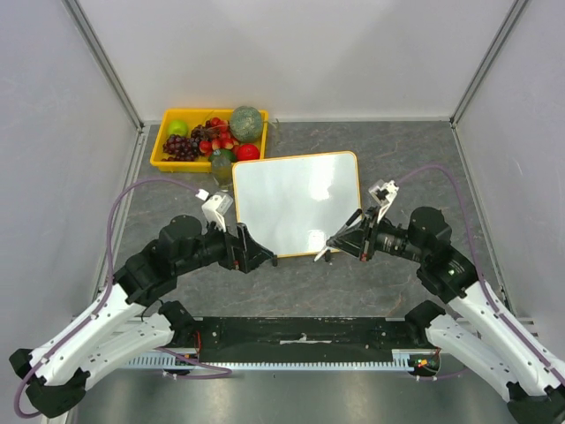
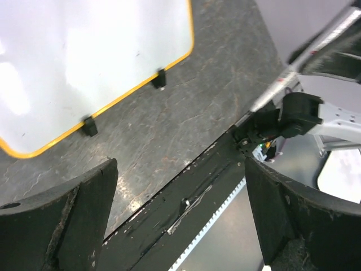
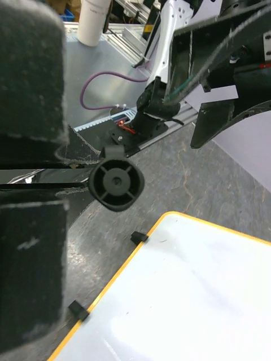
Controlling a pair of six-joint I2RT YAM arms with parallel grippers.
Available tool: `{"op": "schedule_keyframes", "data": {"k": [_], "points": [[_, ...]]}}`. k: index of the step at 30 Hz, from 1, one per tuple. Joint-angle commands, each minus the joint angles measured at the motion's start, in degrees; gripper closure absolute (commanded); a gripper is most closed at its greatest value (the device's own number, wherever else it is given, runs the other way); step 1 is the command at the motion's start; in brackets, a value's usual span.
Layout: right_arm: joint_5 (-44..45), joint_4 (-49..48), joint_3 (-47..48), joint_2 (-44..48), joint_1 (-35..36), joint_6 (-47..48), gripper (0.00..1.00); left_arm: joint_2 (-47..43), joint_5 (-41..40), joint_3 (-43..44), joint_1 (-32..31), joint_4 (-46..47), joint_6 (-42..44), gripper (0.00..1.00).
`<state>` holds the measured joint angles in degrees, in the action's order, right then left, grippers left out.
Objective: Write a sentence on the whiteboard
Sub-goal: Pick up the whiteboard from the center of the board.
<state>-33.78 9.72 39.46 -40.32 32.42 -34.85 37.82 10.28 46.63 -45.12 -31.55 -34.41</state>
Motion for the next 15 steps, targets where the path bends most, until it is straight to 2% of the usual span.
{"op": "schedule_keyframes", "data": {"k": [1,7,15], "points": [[6.3,4.6,-1.9,6.5,-0.1,1.5,1.00,1.2,-6.0,-3.1,-0.2,3.1,-5.3,0.03],[10.9,9.8,-2.4,11.4,0.0,1.5,1.00,5.5,-8.7,-1.9,-0.1,2.3,-4.5,0.03],[15.4,8.1,-1.5,7.4,-0.1,4.1,1.00,11.1,-17.6,2.0,0.5,3.8,2.1,0.01]]}}
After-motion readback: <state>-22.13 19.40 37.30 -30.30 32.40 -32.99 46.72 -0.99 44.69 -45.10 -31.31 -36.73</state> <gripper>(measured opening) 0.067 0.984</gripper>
